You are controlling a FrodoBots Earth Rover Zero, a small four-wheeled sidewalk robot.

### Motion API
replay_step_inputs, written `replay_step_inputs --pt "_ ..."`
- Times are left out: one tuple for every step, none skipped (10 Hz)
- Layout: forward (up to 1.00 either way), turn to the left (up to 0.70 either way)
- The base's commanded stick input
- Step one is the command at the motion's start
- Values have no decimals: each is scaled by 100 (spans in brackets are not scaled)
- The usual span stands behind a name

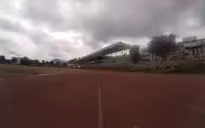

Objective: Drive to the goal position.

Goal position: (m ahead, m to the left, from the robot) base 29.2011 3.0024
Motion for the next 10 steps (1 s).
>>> replay_step_inputs --pt "70 0" --pt "70 0" --pt "70 0" --pt "70 0" --pt "70 0" --pt "70 0" --pt "70 0" --pt "70 0" --pt "70 0" --pt "70 0"
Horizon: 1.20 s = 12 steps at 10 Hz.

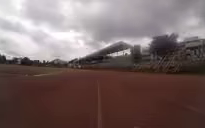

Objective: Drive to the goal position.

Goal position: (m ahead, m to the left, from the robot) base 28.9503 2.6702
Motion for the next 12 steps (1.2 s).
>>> replay_step_inputs --pt "70 0" --pt "70 0" --pt "70 0" --pt "70 0" --pt "70 0" --pt "70 0" --pt "70 0" --pt "70 0" --pt "70 0" --pt "70 0" --pt "70 0" --pt "70 0"
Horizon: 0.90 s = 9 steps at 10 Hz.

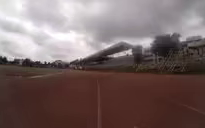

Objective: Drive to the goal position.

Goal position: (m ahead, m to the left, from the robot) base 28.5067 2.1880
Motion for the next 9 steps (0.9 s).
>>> replay_step_inputs --pt "70 0" --pt "70 0" --pt "70 0" --pt "70 0" --pt "70 0" --pt "70 0" --pt "70 0" --pt "70 0" --pt "70 0"
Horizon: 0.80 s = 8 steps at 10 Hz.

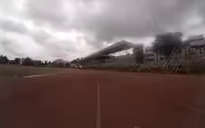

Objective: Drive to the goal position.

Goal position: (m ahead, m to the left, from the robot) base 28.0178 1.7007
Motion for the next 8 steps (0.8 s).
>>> replay_step_inputs --pt "70 0" --pt "70 0" --pt "70 0" --pt "70 0" --pt "70 0" --pt "70 0" --pt "70 0" --pt "70 0"
